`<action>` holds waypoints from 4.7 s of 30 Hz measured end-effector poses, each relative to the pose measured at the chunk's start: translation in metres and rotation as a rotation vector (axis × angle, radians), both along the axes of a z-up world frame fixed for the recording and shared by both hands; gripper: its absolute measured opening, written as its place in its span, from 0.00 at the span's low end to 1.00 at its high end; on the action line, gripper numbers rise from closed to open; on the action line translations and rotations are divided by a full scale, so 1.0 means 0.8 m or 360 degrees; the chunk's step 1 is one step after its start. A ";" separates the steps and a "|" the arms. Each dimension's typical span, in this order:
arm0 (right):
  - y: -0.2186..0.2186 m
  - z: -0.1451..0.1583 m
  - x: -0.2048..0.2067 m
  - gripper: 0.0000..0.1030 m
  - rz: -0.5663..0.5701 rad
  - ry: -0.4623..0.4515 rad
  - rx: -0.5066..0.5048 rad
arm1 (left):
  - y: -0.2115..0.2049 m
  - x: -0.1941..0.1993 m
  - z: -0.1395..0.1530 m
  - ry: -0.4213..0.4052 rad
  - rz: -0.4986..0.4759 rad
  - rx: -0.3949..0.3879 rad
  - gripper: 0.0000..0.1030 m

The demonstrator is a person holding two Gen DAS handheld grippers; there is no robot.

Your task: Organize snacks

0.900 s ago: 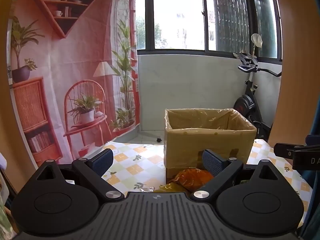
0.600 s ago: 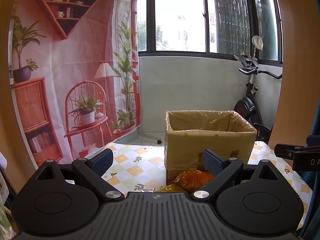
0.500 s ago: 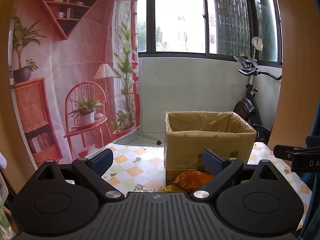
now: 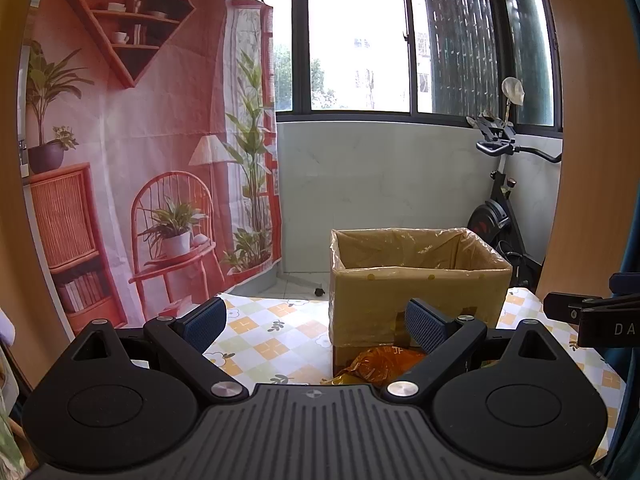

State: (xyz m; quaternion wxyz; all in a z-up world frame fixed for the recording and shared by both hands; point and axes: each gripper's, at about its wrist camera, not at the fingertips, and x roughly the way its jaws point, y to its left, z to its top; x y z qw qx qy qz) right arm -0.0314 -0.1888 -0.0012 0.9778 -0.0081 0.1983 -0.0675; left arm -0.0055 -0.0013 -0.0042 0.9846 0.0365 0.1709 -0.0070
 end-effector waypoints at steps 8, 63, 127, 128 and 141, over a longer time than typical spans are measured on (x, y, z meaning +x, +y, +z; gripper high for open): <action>0.000 0.000 0.000 1.00 0.0000 0.0001 0.0000 | 0.001 -0.001 0.000 -0.0002 0.0000 -0.0001 0.95; 0.001 -0.004 -0.001 1.00 0.0005 0.0004 0.0001 | 0.005 0.002 -0.005 0.0033 0.0010 -0.0023 0.95; -0.066 -0.210 0.073 0.79 0.0042 0.0363 0.0123 | 0.012 0.092 -0.194 0.0597 -0.0274 -0.0188 0.89; -0.063 -0.212 0.073 0.79 0.0056 0.0369 0.0112 | 0.012 0.091 -0.194 0.0594 -0.0279 -0.0191 0.89; -0.082 -0.219 0.074 0.79 -0.0062 0.0410 0.0182 | -0.031 0.090 -0.217 0.0653 -0.0510 0.0030 0.89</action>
